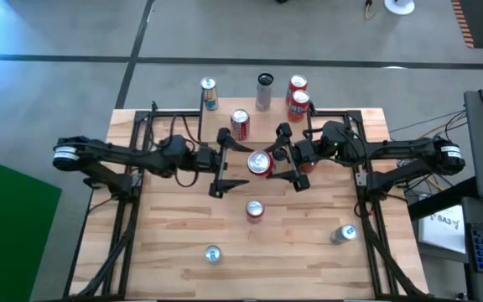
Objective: Place canned beverage on shelf
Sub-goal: Put the top red black soda can on the shelf
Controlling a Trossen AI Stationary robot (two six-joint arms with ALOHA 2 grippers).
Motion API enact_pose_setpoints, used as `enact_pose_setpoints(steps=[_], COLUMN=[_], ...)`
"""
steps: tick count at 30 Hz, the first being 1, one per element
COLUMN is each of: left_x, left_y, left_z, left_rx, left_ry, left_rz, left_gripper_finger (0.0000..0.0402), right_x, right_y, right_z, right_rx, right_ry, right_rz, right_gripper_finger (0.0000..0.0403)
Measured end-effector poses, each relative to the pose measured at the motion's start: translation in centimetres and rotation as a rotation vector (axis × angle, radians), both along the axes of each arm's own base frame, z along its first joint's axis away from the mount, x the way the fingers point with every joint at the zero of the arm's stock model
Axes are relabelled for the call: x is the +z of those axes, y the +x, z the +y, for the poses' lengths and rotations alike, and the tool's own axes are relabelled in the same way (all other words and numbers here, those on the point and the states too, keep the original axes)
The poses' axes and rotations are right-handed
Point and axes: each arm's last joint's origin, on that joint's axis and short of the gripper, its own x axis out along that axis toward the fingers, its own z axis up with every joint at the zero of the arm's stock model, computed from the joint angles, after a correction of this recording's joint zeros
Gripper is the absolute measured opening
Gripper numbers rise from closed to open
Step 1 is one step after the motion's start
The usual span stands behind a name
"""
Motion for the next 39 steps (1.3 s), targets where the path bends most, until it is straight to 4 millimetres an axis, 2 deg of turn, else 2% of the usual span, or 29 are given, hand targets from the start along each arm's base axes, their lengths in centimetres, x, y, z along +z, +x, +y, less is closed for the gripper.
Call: enact_pose_setpoints(steps=[8,18,22,29,39], left_x=[-0.3,-0.2,-0.4,-0.3,-0.3], left_y=[2.4,4.1,4.3,4.3,4.2], left_z=[0.0,-0.1,-0.1,-0.1,0.0], left_rx=[-0.015,-0.08,-0.082,-0.076,-0.084], left_ry=[-0.003,-0.02,-0.024,-0.026,-0.071], left_rz=[0.006,-0.011,-0.006,-0.004,0.028], left_gripper_finger=[0.0373,0.0373,0.0357,0.029,0.0289], right_x=[0.0,-0.2,-0.3,-0.4,-0.5], right_y=[-0.1,0.0,0.0,0.0,0.0], right_z=[0.2,0.2,0.2,0.1,0.1], right_rx=[0.059,0.057,0.057,0.054,0.058], right_ry=[-0.013,-0.011,-0.006,0.012,0.061], right_rz=[0.002,0.014,0.032,0.047,0.078], right_gripper_finger=[0.0286,0.0286,0.0289,0.0309,0.0331])
